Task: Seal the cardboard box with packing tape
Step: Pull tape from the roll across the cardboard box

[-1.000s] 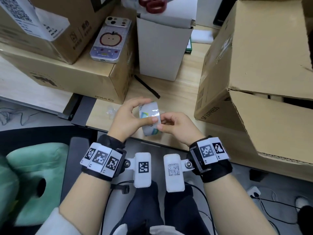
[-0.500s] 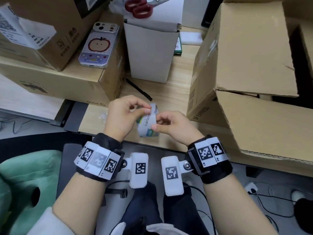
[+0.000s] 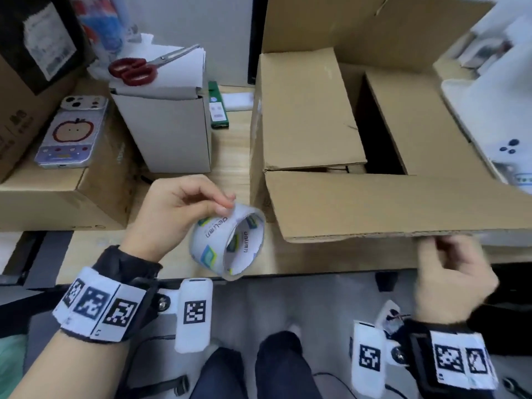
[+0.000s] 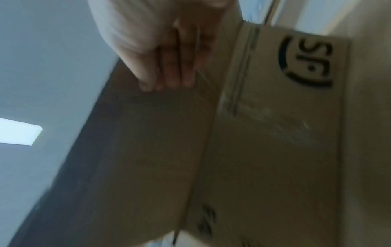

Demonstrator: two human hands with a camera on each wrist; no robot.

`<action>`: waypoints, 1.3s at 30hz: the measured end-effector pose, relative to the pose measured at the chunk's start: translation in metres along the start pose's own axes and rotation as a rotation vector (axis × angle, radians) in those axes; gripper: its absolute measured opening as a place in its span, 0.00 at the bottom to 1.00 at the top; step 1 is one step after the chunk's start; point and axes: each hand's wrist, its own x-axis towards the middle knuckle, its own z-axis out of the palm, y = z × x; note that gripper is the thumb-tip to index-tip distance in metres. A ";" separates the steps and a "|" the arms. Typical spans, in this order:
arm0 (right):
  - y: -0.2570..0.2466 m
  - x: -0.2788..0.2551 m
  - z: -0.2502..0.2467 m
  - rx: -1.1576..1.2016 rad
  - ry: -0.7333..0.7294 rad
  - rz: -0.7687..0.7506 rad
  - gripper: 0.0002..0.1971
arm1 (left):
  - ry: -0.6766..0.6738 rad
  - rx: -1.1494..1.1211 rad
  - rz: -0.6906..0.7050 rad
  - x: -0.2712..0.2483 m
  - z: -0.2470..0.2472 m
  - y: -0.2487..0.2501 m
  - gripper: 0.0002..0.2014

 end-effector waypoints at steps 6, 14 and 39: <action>0.007 0.087 -0.024 -0.137 0.069 -0.274 0.13 | 0.010 -0.302 0.139 0.015 0.024 0.031 0.05; -0.006 0.174 0.026 -0.388 -0.210 -0.280 0.19 | 0.076 -0.256 0.152 0.041 0.057 0.064 0.04; 0.057 0.185 0.085 -0.293 -0.887 -0.199 0.25 | 0.261 -0.006 -0.346 0.125 0.150 0.056 0.04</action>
